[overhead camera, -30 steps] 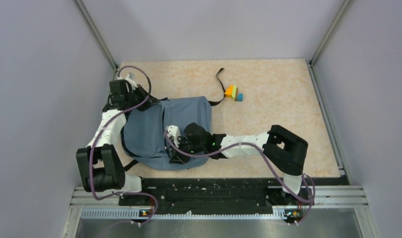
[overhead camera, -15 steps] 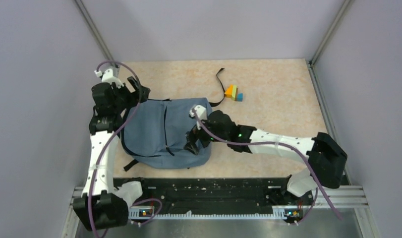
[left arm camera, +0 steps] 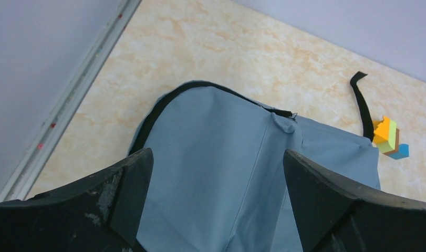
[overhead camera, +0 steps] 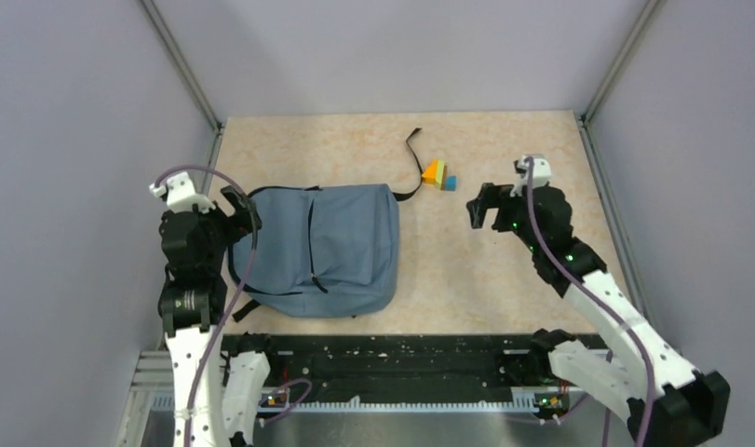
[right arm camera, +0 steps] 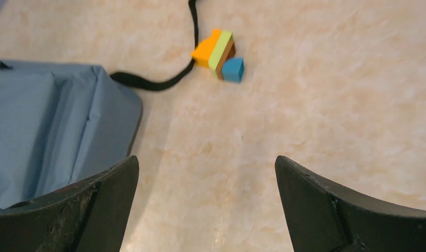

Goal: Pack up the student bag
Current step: Reset both arms

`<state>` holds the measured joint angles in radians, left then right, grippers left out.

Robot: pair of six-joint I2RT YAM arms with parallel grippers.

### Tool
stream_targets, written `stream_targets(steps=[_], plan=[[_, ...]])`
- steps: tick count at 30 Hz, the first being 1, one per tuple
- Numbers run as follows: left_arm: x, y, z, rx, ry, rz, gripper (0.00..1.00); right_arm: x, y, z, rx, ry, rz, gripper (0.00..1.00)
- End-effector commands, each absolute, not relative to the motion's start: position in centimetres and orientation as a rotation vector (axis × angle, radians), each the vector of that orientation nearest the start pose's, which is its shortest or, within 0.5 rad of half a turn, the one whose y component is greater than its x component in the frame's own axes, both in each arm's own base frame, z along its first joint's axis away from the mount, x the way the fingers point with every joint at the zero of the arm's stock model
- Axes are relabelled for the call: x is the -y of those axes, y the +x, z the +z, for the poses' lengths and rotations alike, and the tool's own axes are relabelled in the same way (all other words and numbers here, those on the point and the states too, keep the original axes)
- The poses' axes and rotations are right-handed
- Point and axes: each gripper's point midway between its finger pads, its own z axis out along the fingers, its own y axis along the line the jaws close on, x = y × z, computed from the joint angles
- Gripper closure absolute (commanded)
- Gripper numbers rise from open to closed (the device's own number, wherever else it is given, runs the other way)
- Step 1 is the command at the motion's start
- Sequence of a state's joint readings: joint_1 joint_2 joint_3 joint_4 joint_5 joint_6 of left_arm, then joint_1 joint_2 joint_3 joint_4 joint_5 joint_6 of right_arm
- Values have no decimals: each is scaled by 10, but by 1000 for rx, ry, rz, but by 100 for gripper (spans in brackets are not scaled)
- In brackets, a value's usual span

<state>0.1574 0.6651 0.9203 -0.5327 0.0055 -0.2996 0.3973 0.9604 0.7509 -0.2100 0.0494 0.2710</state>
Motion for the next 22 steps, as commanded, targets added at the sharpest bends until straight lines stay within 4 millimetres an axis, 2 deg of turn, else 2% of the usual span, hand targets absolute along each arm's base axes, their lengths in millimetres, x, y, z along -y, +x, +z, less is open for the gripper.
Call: stream_targets(steps=[1, 2, 4, 7, 9, 15, 22], plan=[[-29, 245, 318, -1677, -361, -68, 2, -93, 301, 267, -1757, -30, 237, 1], [-28, 243, 321, -1665, -356, -75, 2, -87, 297, 282, -1679, -21, 224, 1], [-25, 240, 320, -1658, -349, -94, 2, -74, 291, 293, -1578, -4, 185, 1], [-21, 238, 306, -1668, -326, -104, 2, -60, 285, 285, -1508, 32, 131, 1], [-20, 235, 303, -1669, -317, -101, 2, -57, 282, 279, -1505, 32, 121, 1], [-15, 233, 305, -1656, -293, -125, 2, -54, 280, 276, -1516, 28, 96, 1], [-21, 233, 302, -1660, -318, -97, 2, -50, 280, 274, -1520, 35, 76, 1]])
